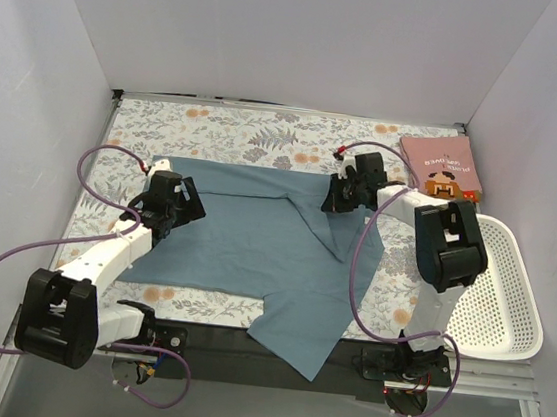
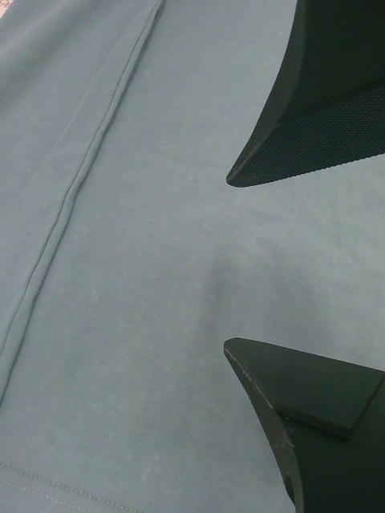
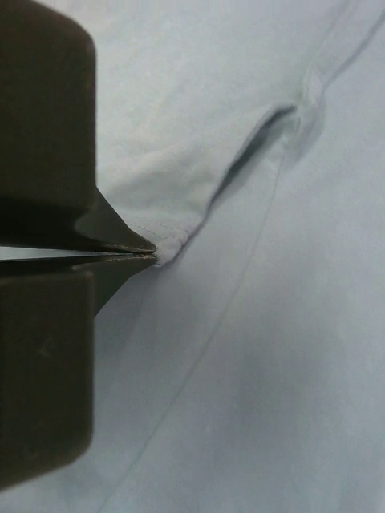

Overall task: Fold and stack the t-shirts
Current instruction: Fold the tshirt

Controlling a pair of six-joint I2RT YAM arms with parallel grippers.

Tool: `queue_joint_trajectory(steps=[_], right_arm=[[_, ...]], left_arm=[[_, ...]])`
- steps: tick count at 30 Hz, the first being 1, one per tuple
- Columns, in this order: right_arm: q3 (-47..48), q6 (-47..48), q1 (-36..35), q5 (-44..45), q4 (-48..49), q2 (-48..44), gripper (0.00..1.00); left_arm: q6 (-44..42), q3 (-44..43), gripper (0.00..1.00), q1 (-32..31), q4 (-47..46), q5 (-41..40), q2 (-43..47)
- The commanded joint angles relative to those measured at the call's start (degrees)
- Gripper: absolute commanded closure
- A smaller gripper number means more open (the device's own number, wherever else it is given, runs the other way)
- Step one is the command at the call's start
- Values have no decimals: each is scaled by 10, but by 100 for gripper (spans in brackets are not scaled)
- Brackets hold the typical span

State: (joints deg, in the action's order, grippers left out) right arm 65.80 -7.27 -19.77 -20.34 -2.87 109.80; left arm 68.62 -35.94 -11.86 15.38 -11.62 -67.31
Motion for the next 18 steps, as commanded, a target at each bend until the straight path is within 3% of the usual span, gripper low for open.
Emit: queue_joint_trajectory(steps=[1,8,18], right_arm=[[-8,11,-21,-29,-1,-45,99],[-52,-9,-70,-19,-11,-114,99],[-67,-54,-182,-36,-11,-93,96]], left_arm=[[-8,-12,24,-4,-10,-14,-3],[-9,-12,24,-4,-10,-19,-2],[-11,-14,24,-4,-9,-17,-9]])
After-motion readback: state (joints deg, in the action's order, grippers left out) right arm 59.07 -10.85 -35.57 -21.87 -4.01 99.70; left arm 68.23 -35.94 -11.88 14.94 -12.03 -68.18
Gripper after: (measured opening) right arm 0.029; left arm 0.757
